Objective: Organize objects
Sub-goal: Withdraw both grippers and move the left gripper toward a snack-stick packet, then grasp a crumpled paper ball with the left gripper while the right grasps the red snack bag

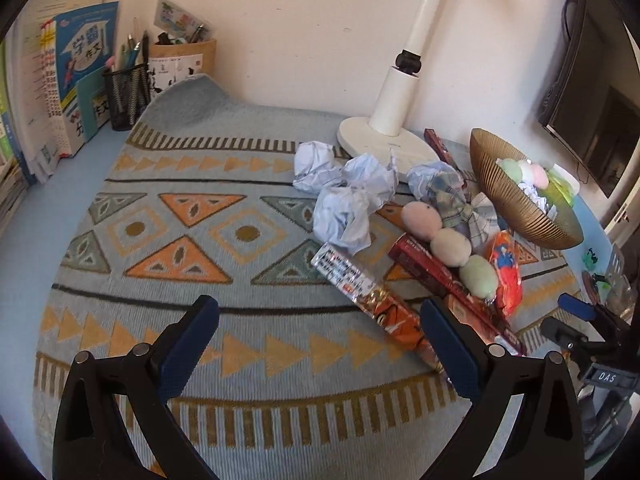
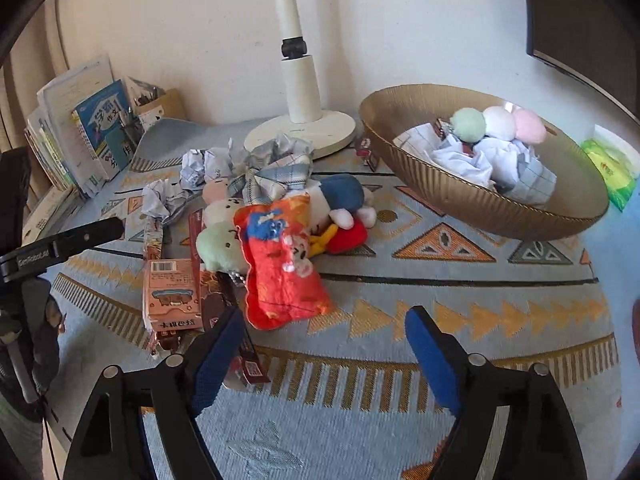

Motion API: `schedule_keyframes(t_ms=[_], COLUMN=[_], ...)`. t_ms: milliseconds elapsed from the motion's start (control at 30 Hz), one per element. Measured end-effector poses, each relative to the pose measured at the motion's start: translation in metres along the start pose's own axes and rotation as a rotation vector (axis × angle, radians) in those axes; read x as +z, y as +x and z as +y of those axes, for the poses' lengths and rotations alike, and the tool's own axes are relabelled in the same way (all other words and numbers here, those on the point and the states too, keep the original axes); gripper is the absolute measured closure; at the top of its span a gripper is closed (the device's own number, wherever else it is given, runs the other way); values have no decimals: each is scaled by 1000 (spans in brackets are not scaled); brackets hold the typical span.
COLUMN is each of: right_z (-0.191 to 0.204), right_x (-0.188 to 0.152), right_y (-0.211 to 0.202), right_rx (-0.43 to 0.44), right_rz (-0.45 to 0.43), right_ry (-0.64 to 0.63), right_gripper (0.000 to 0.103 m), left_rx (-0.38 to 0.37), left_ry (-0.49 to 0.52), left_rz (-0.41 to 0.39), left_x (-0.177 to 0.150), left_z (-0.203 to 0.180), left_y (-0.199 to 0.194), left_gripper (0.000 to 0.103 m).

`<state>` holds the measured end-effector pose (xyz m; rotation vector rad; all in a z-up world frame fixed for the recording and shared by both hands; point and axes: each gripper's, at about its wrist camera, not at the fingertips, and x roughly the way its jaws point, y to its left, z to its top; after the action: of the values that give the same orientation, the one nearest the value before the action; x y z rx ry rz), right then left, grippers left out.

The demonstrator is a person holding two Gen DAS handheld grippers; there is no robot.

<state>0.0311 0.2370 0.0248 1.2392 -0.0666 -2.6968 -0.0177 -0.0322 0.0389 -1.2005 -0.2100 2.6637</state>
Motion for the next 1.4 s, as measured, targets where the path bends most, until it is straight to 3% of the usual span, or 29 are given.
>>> schedule_keyframes(t_ms=[200, 400, 433, 467, 500, 533, 567, 667, 833, 933, 1100, 1200, 1267, 1400], right_z=[5, 5, 6, 8, 10, 12, 12, 7, -4, -9, -15, -24, -28, -16], right_x=[26, 22, 21, 20, 19, 19, 19, 15, -4, -23, -46, -45, -46, -49], right_y=[35, 48, 46, 44, 43, 42, 40, 28, -24, -36, -17, -16, -15, -13], right_rx=[67, 135, 155, 150, 139, 135, 135, 133, 134, 145, 61, 84, 88, 22], right_rz=[53, 62, 55, 44, 36, 32, 28, -6, -44, 7, 54, 48, 50, 55], right_ry=[26, 53, 44, 31, 19, 11, 9, 32, 60, 45, 9, 50, 67, 20], right_gripper=[32, 46, 59, 65, 67, 69, 72, 73, 73, 72, 70, 61, 45, 45], left_rx=[-24, -37, -51, -65, -74, -74, -69, -65, -106, -90, -2, 63, 63, 121], left_ry=[18, 62, 63, 66, 68, 68, 70, 62, -10, -53, -97, -79, -42, 19], left_rz=[-8, 2, 4, 15, 29, 41, 39, -14, -99, -105, -82, -99, -131, -99], left_x=[33, 42, 42, 42, 42, 42, 42, 42, 32, 7, -36, -47, -49, -51], left_z=[-4, -13, -13, -15, -16, -17, -17, -17, -8, 1, 13, 13, 7, -5], left_y=[33, 52, 54, 58, 61, 65, 66, 50, -9, -36, -37, -35, -38, -30], left_gripper=[2, 6, 18, 28, 52, 65, 66, 67, 67, 67, 67, 67, 65, 65])
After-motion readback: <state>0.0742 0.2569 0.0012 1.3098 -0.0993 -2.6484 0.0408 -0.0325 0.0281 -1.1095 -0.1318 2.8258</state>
